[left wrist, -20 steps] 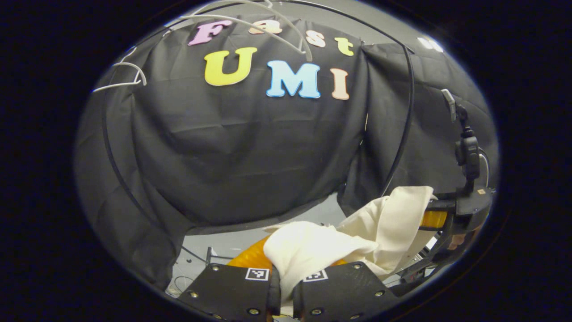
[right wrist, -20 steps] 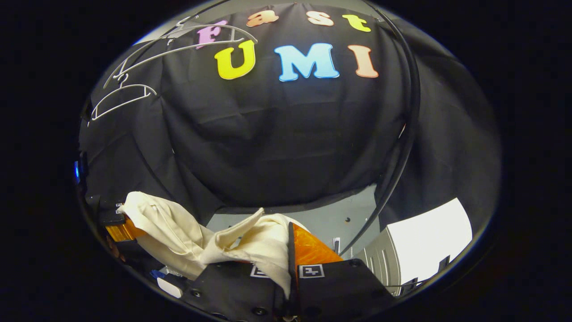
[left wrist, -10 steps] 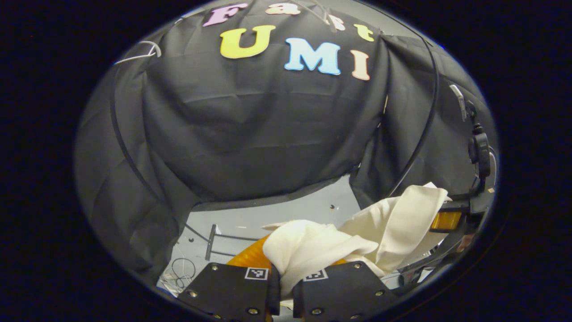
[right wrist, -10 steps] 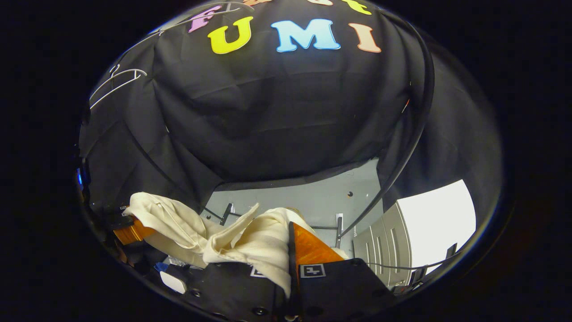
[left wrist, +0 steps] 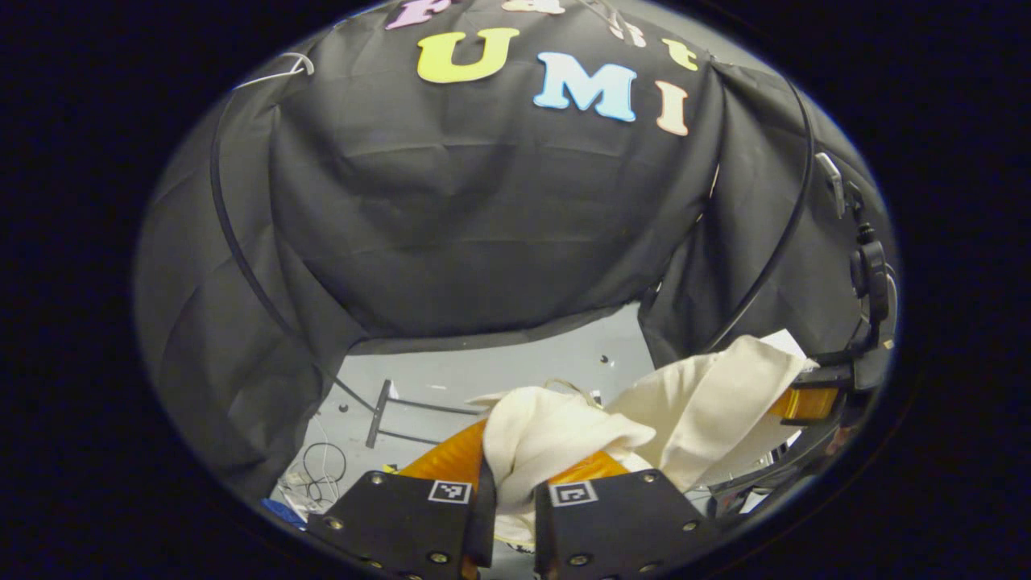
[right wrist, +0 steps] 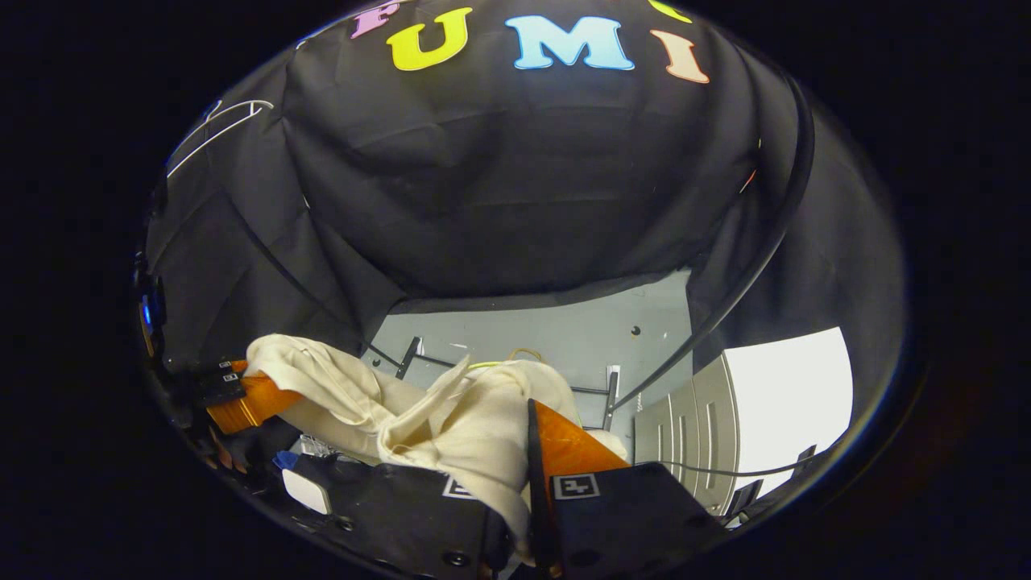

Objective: Grasp the clothes on the hanger with both hands and then place them into the laundry hamper below.

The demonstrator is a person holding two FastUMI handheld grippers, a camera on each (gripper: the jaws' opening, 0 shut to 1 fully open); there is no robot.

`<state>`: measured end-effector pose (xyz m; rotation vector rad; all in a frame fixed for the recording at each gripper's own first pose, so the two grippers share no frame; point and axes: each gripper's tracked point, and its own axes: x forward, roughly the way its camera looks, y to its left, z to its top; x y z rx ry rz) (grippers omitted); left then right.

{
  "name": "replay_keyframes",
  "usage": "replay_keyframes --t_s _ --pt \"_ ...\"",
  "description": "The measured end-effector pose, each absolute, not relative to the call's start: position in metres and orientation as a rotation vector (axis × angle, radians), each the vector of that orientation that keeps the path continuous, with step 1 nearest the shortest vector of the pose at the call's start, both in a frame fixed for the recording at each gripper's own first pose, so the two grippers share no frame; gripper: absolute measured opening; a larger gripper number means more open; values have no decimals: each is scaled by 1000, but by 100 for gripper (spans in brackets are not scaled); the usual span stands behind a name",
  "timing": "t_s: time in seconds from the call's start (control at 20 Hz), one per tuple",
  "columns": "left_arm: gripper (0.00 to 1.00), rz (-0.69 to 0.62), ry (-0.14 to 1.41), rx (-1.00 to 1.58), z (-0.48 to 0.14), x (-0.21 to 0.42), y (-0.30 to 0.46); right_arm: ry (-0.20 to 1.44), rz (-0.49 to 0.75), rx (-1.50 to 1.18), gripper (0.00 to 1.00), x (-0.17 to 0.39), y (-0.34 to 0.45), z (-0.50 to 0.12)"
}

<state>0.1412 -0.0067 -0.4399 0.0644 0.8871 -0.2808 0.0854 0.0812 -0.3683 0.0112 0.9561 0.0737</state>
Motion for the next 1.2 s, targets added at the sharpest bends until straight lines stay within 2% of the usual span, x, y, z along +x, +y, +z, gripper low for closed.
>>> replay_keyframes --t_s 0.05,0.1,0.15,0.2,0.25,0.3,0.35,0.4,0.45,0.6,0.8,1.0,1.2 --pt "25 -287 904 69 -444 137 -7 968 79 17 22 81 82 -370" --pt "39 -290 918 76 -446 134 -4 973 82 24 24 80 81 -368" --pt "53 -291 930 83 -448 131 0 979 93 37 34 77 83 -366" --pt "67 -288 941 89 -450 127 5 983 99 42 53 74 83 -364" --pt "81 -281 949 96 -452 123 12 982 97 43 63 70 82 -362" --pt "95 -269 956 104 -454 118 20 975 87 37 87 70 78 -360" --pt "95 -258 962 108 -454 114 28 967 77 36 99 66 76 -358" --pt "96 -244 967 108 -451 104 38 959 66 34 94 62 72 -353" --pt "95 -229 970 103 -446 95 48 949 56 36 98 58 69 -350" --pt "95 -178 953 67 -430 77 70 901 22 40 98 52 58 -333" --pt "95 -107 850 79 -379 76 94 796 -33 18 98 57 42 -302" --pt "95 -69 664 117 -297 100 104 647 -45 -22 98 69 44 -254" --pt "95 -67 426 123 -186 128 94 459 -29 -41 98 88 58 -188"
